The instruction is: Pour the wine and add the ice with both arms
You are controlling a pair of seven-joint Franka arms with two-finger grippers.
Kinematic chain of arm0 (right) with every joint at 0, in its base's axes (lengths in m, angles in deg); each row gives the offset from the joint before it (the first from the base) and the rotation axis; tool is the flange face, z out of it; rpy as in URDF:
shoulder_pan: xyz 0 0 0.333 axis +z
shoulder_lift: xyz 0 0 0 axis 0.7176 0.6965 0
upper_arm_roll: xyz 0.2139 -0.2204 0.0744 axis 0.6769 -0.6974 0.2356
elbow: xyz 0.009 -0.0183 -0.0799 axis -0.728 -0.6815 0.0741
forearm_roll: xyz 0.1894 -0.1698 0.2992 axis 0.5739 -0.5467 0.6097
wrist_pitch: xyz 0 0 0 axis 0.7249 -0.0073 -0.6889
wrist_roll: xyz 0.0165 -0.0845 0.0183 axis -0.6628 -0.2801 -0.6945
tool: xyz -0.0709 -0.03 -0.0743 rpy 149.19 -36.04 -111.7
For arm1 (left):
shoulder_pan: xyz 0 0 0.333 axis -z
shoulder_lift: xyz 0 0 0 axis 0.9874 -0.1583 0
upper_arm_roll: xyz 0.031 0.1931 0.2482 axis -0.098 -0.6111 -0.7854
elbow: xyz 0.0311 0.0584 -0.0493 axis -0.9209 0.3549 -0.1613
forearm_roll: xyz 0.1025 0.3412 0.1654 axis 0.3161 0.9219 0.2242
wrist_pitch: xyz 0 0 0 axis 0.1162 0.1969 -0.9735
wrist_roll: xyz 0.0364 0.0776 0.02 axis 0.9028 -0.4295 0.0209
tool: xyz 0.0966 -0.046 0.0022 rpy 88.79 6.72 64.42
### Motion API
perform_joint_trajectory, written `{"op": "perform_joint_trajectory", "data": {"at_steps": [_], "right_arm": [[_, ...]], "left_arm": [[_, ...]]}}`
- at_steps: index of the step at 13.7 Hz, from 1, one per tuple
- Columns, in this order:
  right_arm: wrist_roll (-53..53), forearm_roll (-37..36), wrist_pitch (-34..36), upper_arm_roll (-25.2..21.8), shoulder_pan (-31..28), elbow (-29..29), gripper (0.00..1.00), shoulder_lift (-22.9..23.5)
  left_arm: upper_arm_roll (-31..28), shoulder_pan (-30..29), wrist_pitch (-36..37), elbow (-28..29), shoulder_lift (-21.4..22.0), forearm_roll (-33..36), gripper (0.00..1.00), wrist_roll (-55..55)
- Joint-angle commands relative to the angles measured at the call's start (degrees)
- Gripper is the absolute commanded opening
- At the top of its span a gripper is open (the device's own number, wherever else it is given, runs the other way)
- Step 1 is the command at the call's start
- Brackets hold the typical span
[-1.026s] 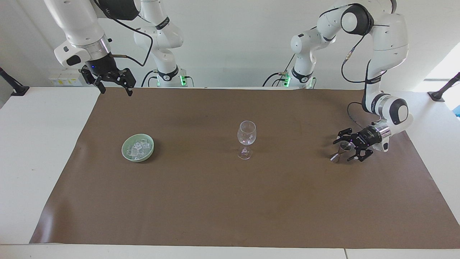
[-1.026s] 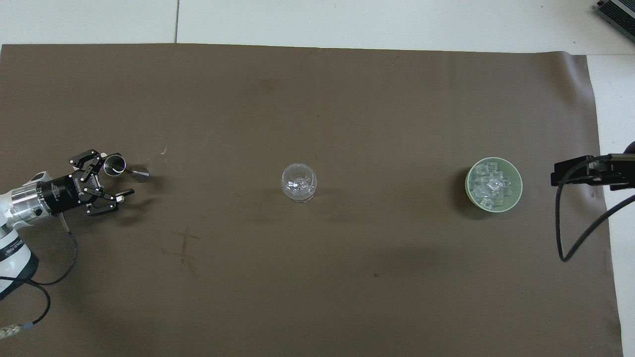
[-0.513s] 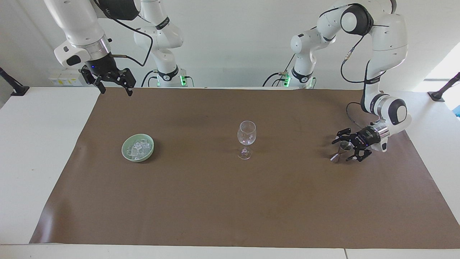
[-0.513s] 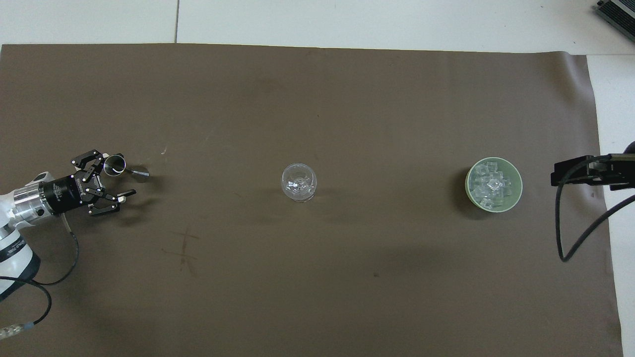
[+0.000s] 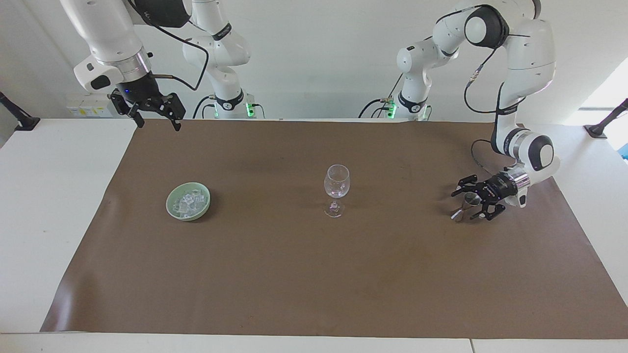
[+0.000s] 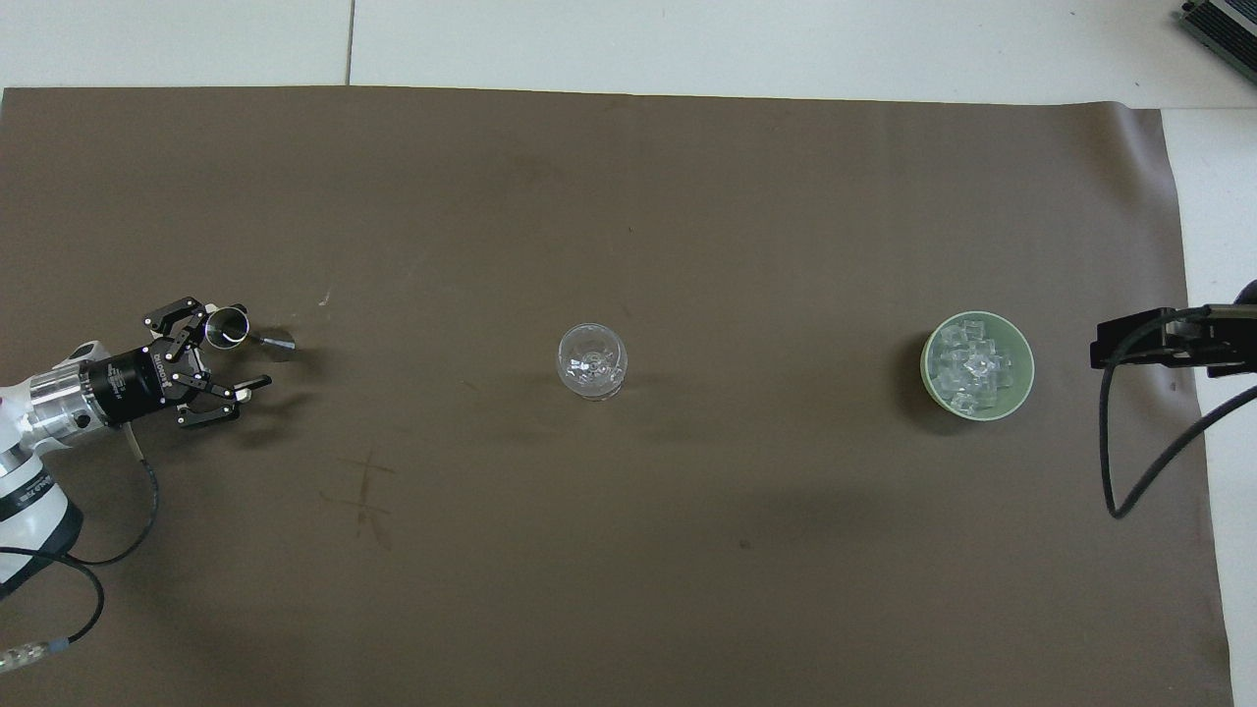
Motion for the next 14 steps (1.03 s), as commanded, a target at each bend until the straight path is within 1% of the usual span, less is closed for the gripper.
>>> {"op": "perform_joint_trajectory", "data": {"at_steps": [1,2,3,4,5,7,8,14], "right_arm": [[-1.6,0.0,0.1,0.2,-0.3,-1.3,1.00,-1.3],[-1.6,0.0,0.1,0.2,-0.3,-1.3,1.00,-1.3],[-1.6,0.0,0.1,0.1,-0.3,-1.3,1.00,-1.3],[-1.6,0.0,0.1,0.2,-0.3,-1.3,1.00,-1.3],[-1.6,0.0,0.1,0.2,-0.3,-1.3,1.00,-1.3],[-1.6,0.0,0.1,0.2,-0.3,-1.3,1.00,-1.3],[-1.6,0.0,0.1,0.2,-0.3,-1.3,1.00,-1.3],[-1.6,0.0,0.1,0.1,-0.3,-1.3,1.00,-1.3]], "left_arm": [[-0.4,0.8,-1.2,1.4,0.7,-1.4,0.75,1.0],[-0.4,0.8,-1.2,1.4,0.7,-1.4,0.72,1.0],[-0.4,0.8,-1.2,1.4,0.7,-1.4,0.65,1.0],[-0.4,0.7,-1.2,1.4,0.7,-1.4,0.54,1.0],[-0.4,0.7,-1.2,1.4,0.7,-1.4,0.39,1.0],[-0.4,0.6,-1.3,1.4,0.7,-1.4,0.06,1.0],[-0.4,0.6,-1.3,1.4,0.7,-1.4,0.00,1.0],[-0.4,0.2,-1.2,1.4,0.7,-1.8,0.00,0.8]]}}
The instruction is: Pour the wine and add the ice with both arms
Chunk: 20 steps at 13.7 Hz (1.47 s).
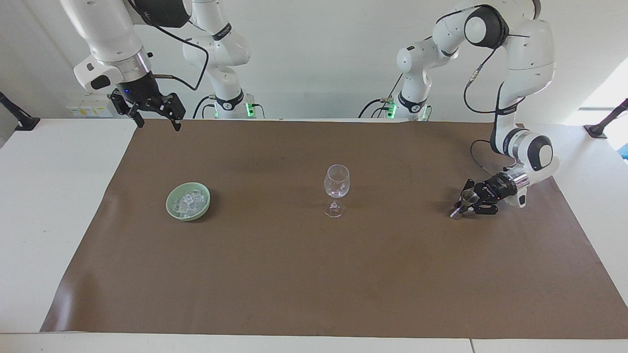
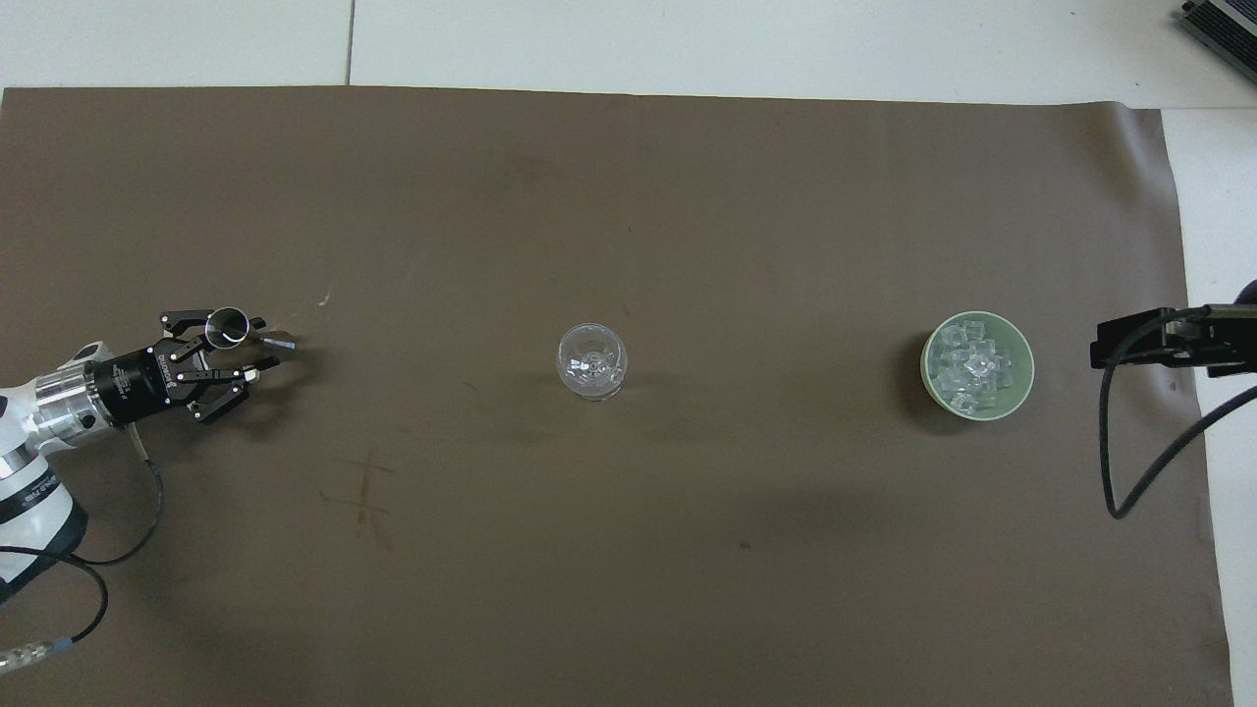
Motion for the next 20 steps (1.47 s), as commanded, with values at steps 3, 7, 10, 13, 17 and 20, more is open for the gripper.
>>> {"op": "perform_joint_trajectory", "data": {"at_steps": [3,7,10,13,17,20], "right_arm": [[-1.6,0.0,0.1,0.1,-0.3,-1.3,1.00,-1.3],[-1.6,0.0,0.1,0.1,-0.3,-1.3,1.00,-1.3],[-1.6,0.0,0.1,0.2,-0.3,-1.3,1.00,-1.3],[-1.6,0.0,0.1,0.2,-0.3,-1.3,1.00,-1.3],[-1.6,0.0,0.1,0.1,-0.3,-1.3,1.00,-1.3],[-1.6,0.0,0.1,0.1,-0.3,-1.3,1.00,-1.3]], "left_arm": [[-0.5,0.1,0.3,0.6,1.1,-1.6,0.00,0.7],[-0.5,0.8,-0.2,0.5,3.5,-1.4,0.00,-0.2],[-0.5,1.0,-0.3,-1.0,4.6,-0.7,0.00,-3.2],[-0.5,1.9,-0.4,-1.9,6.4,0.9,0.00,-6.2],[-0.5,1.9,0.7,-6.6,7.6,5.9,0.00,-13.7],[-0.4,2.1,4.1,-6.9,9.4,6.2,0.00,-15.1]]}}
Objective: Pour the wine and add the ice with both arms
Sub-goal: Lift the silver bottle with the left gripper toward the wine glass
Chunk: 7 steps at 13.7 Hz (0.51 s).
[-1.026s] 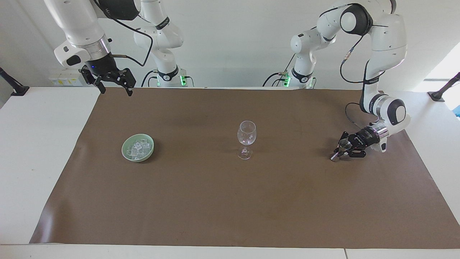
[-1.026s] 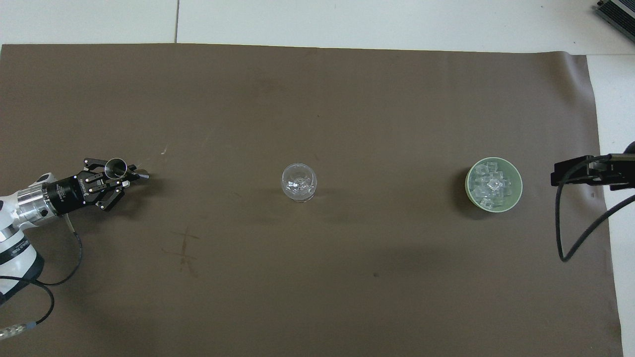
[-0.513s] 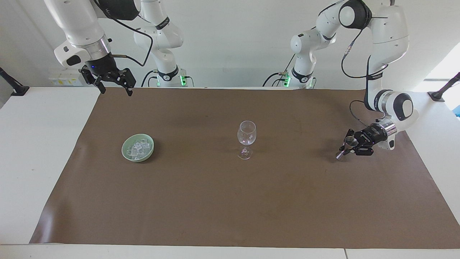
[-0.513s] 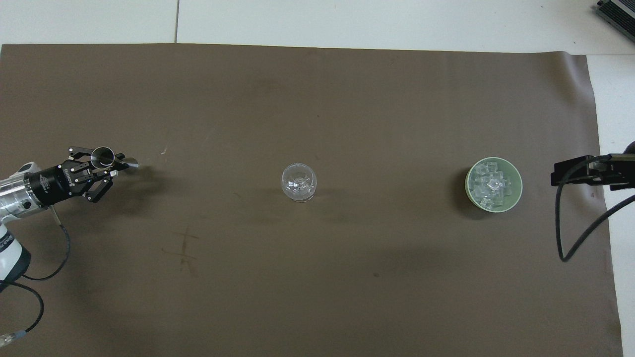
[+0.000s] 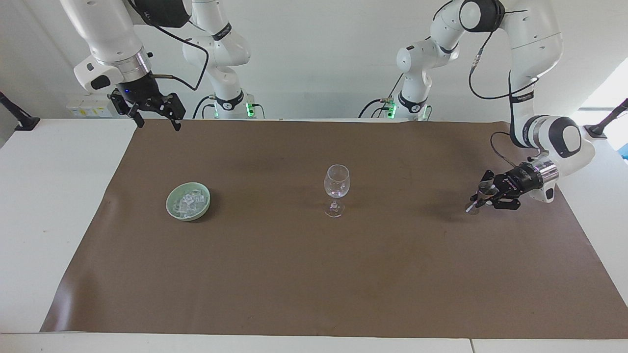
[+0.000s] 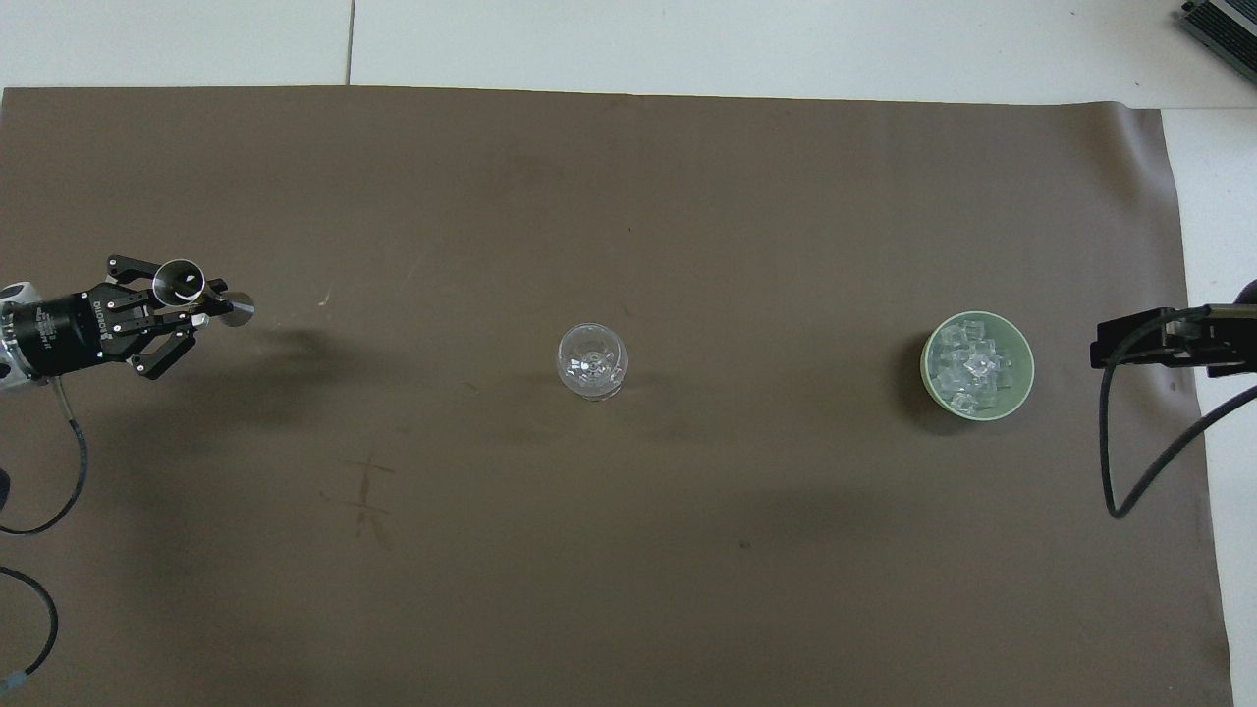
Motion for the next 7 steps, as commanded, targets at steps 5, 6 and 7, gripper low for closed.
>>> {"op": "perform_joint_trajectory", "data": {"at_steps": [5,6,7], "right_arm": [[-1.6,0.0,0.1,0.1,-0.3,-1.3,1.00,-1.3],[-1.6,0.0,0.1,0.1,-0.3,-1.3,1.00,-1.3],[-1.6,0.0,0.1,0.2,-0.3,-1.3,1.00,-1.3]], "left_arm": [[-0.5,5.7,1.9,0.1,5.8,0.9,0.00,-9.4],[-0.5,6.9,1.7,0.1,6.6,0.9,0.00,-10.8],[-0.5,8.0,1.6,0.2,7.6,0.9,0.00,-12.5]]}}
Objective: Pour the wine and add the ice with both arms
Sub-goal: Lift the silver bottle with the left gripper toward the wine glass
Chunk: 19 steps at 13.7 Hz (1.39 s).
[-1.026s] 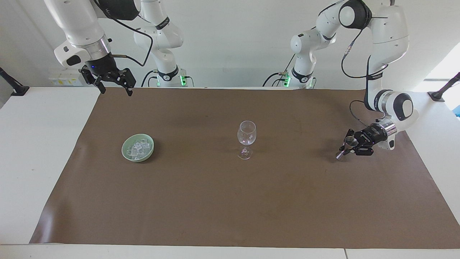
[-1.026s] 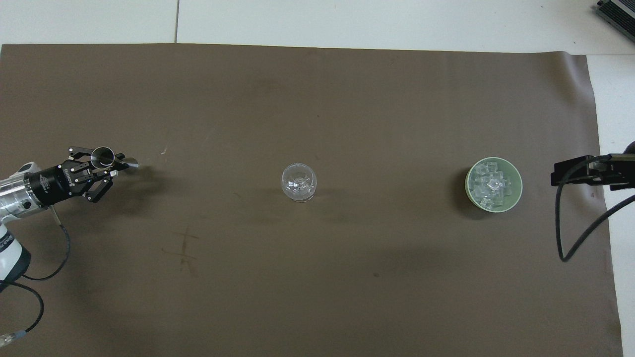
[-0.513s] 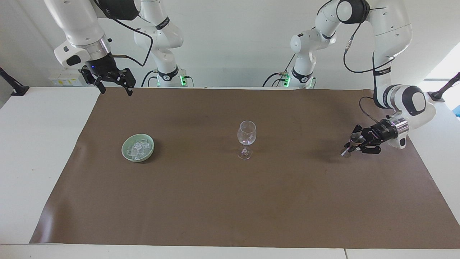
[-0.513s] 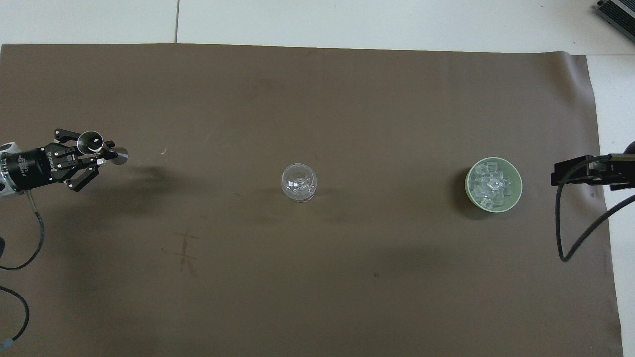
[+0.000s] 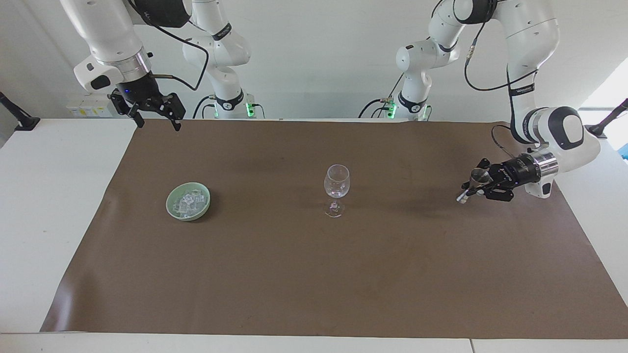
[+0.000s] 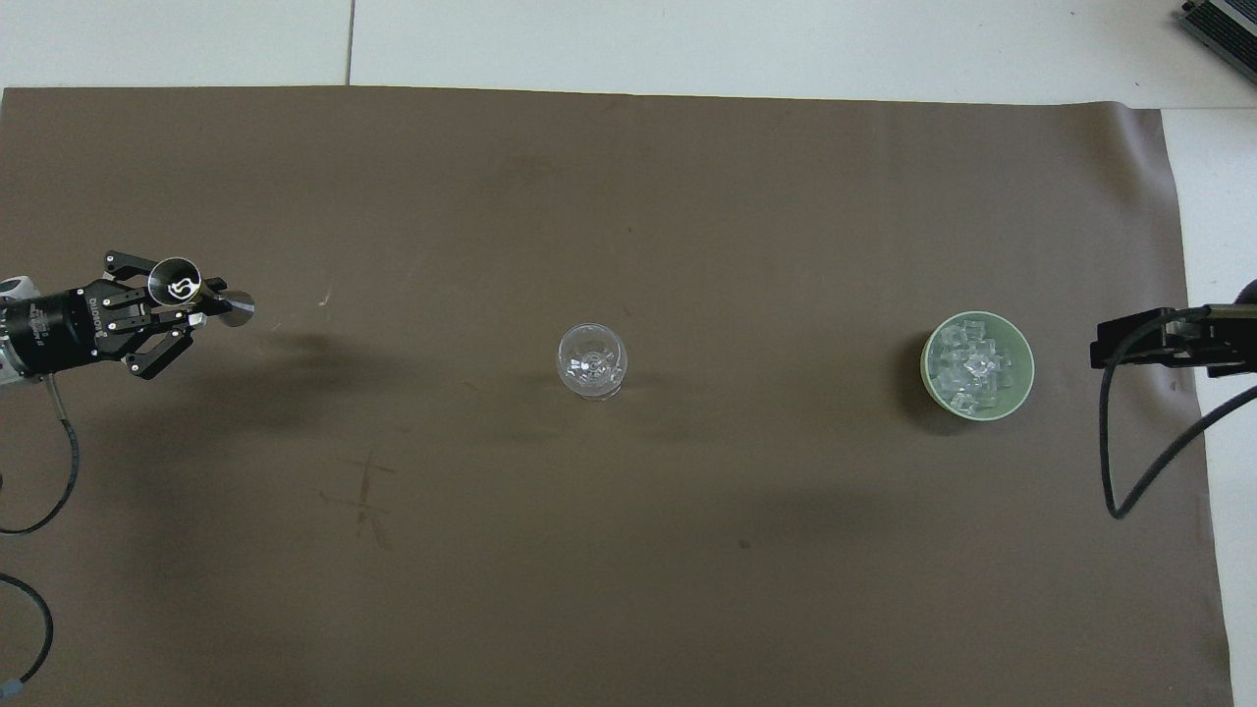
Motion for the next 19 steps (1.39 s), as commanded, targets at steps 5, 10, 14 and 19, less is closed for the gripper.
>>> {"op": "perform_joint_trajectory", "data": {"at_steps": [5,10,14,19], "right_arm": [[-1.6,0.0,0.1,0.2,-0.2,-1.3,1.00,-1.3],[-1.6,0.0,0.1,0.1,-0.3,-1.3,1.00,-1.3],[-1.6,0.0,0.1,0.2,-0.3,-1.3,1.00,-1.3],[-1.6,0.0,0.1,0.1,-0.3,-1.3,1.00,-1.3]], "left_arm": [[-0.6,8.4,-3.5,1.2,6.4,0.7,0.00,-9.4],[-0.6,16.5,-11.5,0.8,8.6,0.6,0.00,-14.3],[-0.6,21.6,-16.8,0.7,9.7,1.0,0.00,-14.7],[-0.5,26.9,-22.8,0.7,10.1,4.9,0.00,-14.7]]}}
